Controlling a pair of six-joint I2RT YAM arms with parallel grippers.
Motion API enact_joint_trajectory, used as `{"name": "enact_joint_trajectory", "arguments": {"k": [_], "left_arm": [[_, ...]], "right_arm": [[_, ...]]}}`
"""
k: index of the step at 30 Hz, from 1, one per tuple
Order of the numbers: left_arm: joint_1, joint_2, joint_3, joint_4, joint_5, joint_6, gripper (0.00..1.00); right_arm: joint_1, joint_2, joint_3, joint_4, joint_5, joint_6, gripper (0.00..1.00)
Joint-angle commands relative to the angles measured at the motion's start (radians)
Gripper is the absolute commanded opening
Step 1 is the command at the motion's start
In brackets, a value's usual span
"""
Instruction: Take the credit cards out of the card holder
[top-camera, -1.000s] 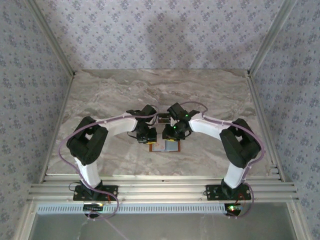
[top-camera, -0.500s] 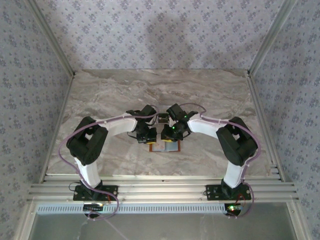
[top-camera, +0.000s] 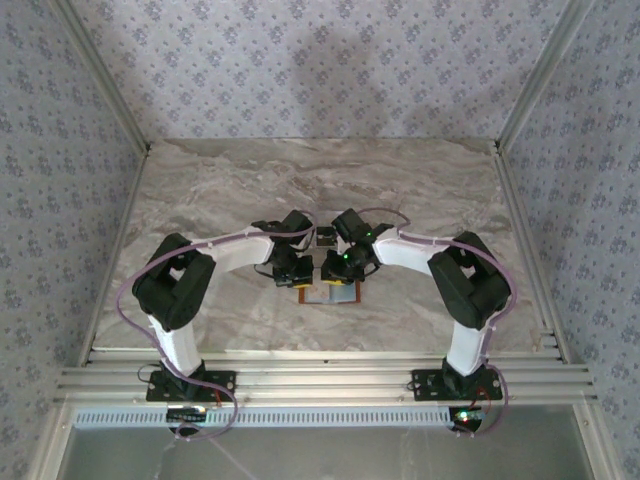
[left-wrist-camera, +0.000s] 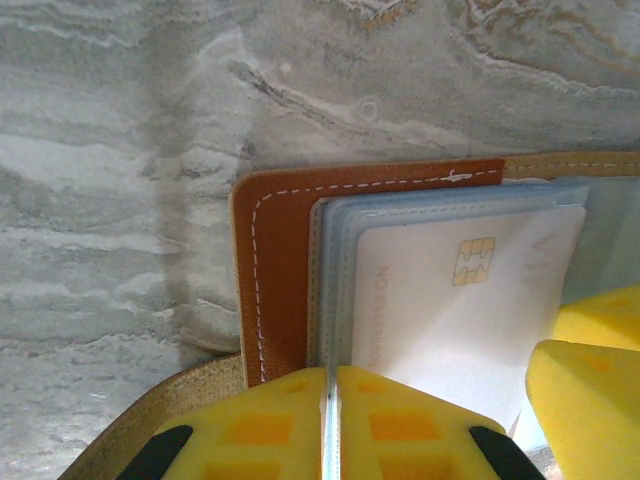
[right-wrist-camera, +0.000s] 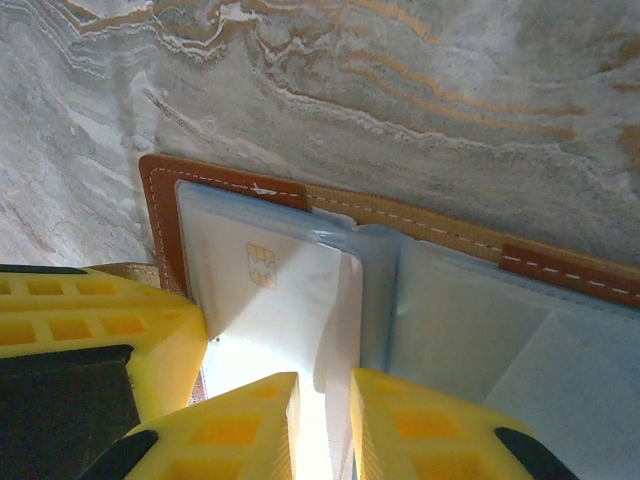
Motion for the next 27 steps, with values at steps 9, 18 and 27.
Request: {"name": "enact_joint_trajectory", "arguments": {"k": [9, 18, 27], "left_arm": [[-0.004, 0.015, -0.030, -0.012, -0.012, -0.002, 0.11], [-0.002, 0.013, -0.031, -0.012, -0.012, -0.002, 0.11], [-0.001, 0.013, -0.028, -0.015, -0.013, -0.001, 0.11]], "right_arm": [[0.027, 0.017, 0.008, -0.020, 0.011, 0.007, 0.14], [0.038, 0.013, 0.018, -0.033, 0.017, 0.007, 0.12], [0.051, -0.009, 0.013, -0.033, 0.035, 0.030, 0.17]]}}
